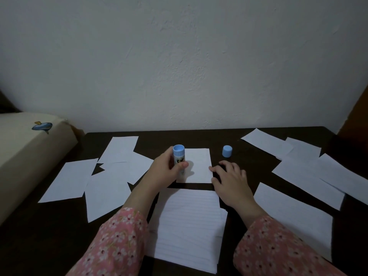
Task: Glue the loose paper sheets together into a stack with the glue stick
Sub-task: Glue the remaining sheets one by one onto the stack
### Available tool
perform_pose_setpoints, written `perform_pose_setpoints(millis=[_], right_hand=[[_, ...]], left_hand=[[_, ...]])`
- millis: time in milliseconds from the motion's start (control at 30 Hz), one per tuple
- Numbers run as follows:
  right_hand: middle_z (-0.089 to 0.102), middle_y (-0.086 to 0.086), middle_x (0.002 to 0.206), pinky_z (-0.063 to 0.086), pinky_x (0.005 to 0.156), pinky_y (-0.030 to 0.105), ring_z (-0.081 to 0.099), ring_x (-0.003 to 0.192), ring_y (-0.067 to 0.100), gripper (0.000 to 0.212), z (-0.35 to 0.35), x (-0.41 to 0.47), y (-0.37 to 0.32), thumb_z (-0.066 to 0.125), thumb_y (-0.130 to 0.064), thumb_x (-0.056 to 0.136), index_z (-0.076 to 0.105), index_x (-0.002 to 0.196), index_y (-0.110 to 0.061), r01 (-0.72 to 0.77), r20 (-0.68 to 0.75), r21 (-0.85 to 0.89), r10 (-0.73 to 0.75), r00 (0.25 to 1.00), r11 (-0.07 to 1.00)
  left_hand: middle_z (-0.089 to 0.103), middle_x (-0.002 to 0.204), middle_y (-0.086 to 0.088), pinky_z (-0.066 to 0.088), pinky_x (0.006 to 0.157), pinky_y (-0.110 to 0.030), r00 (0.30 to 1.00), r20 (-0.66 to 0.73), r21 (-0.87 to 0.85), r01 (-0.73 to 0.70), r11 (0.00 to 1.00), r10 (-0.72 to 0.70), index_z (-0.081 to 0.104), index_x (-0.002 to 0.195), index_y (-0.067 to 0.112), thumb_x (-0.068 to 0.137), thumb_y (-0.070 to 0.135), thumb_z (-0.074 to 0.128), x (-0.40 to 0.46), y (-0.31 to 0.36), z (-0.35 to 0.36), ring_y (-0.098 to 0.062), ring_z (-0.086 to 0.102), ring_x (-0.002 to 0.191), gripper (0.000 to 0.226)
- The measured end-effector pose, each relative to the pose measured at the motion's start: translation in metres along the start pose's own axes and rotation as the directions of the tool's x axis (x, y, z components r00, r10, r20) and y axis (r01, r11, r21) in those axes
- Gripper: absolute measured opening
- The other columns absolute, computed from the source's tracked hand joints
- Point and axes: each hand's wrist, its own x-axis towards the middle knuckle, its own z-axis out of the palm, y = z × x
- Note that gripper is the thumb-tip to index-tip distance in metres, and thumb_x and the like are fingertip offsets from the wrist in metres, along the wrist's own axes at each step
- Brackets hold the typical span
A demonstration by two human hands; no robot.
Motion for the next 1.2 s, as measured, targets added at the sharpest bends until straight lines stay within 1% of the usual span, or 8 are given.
perform_pose_setpoints(millis=[200, 333, 433, 567, 633, 733, 867, 1200], right_hand=[[0.027, -0.005, 0.151, 0.017, 0.116, 0.043, 0.017, 0.141, 0.018, 0.039, -0.002, -0.002, -0.001, 0.039, -0.037, 0.098, 0.042, 0.138, -0.037, 0.003, 0.005, 0.019, -0.003, 1.000, 1.000], [0.030, -0.007, 0.148, 0.016, 0.114, 0.041, 0.017, 0.140, 0.017, 0.035, -0.005, -0.003, 0.000, 0.048, -0.038, 0.094, 0.047, 0.129, -0.036, 0.021, 0.020, 0.068, -0.023, 1.000, 0.997], [0.037, -0.011, 0.140, 0.018, 0.111, 0.038, 0.023, 0.136, 0.015, 0.028, -0.008, -0.001, 0.001, 0.052, -0.045, 0.092, 0.051, 0.118, -0.038, 0.016, 0.017, 0.123, -0.018, 1.000, 0.992], [0.042, -0.008, 0.135, 0.027, 0.107, 0.036, 0.034, 0.129, 0.014, 0.035, -0.016, 0.012, -0.002, 0.041, -0.051, 0.096, 0.049, 0.126, -0.035, -0.011, -0.016, 0.138, 0.013, 1.000, 0.990], [0.038, -0.006, 0.142, 0.028, 0.109, 0.039, 0.031, 0.133, 0.015, 0.043, -0.020, 0.024, 0.000, 0.042, -0.050, 0.096, 0.043, 0.135, -0.034, 0.009, 0.008, 0.071, -0.010, 1.000, 0.997], [0.024, -0.008, 0.154, 0.019, 0.116, 0.047, 0.018, 0.142, 0.017, 0.054, -0.019, 0.035, 0.007, 0.041, -0.049, 0.096, 0.032, 0.147, -0.033, 0.058, 0.099, -0.005, -0.057, 0.993, 0.998], [0.017, -0.014, 0.159, 0.010, 0.118, 0.049, 0.011, 0.145, 0.018, 0.057, -0.013, 0.033, 0.016, 0.033, -0.051, 0.099, 0.020, 0.152, -0.035, 0.097, 0.119, -0.020, -0.094, 0.989, 0.995], [0.021, -0.017, 0.157, 0.008, 0.118, 0.051, 0.011, 0.145, 0.019, 0.055, -0.011, 0.032, 0.016, 0.033, -0.048, 0.099, 0.020, 0.151, -0.037, 0.132, 0.093, 0.013, -0.133, 0.987, 0.991]], left_hand=[[0.053, 0.098, 0.021, 0.043, 0.073, -0.018, 0.997, -0.072, -0.069, 0.019, 0.997, -0.024, 0.043, 0.113, 0.033, 0.092, 0.033, 0.059, -0.001, -0.006, -0.004, 0.002, 0.052, 0.091, 0.026], [0.060, 0.103, 0.004, 0.051, 0.077, -0.027, 0.918, -0.334, -0.448, 0.042, 0.893, -0.211, 0.049, 0.114, 0.023, 0.094, 0.034, 0.054, 0.001, -0.007, -0.010, -0.017, 0.061, 0.101, 0.024], [0.058, 0.104, 0.002, 0.051, 0.087, -0.034, 0.861, -0.408, -0.543, 0.038, 0.839, -0.303, 0.044, 0.111, 0.026, 0.095, 0.036, 0.051, 0.006, -0.004, -0.009, -0.018, 0.058, 0.105, 0.020], [0.052, 0.117, -0.001, 0.047, 0.084, -0.028, 0.894, -0.360, -0.462, 0.078, 0.883, -0.267, 0.033, 0.128, 0.020, 0.094, 0.028, 0.056, 0.017, 0.004, -0.004, -0.021, 0.056, 0.110, 0.041], [0.051, 0.117, -0.001, 0.049, 0.090, -0.033, 0.922, -0.314, -0.388, 0.094, 0.917, -0.227, 0.034, 0.128, 0.021, 0.091, 0.019, 0.062, 0.029, 0.010, -0.004, -0.021, 0.055, 0.114, 0.047], [0.054, 0.128, -0.005, 0.047, 0.097, -0.037, 0.969, -0.191, -0.225, 0.112, 0.968, -0.157, 0.039, 0.127, 0.018, 0.088, 0.013, 0.064, 0.052, 0.022, 0.004, -0.023, 0.052, 0.121, 0.047], [0.053, 0.133, -0.007, 0.045, 0.087, -0.027, 0.995, -0.070, -0.024, 0.066, 0.998, -0.068, 0.038, 0.131, 0.018, 0.089, 0.014, 0.063, 0.078, 0.027, 0.028, -0.022, 0.052, 0.122, 0.049], [0.058, 0.118, -0.001, 0.042, 0.084, -0.026, 0.999, -0.042, 0.042, -0.007, 0.999, 0.008, 0.042, 0.125, 0.018, 0.089, 0.012, 0.062, 0.095, 0.019, 0.061, -0.015, 0.056, 0.110, 0.041]])
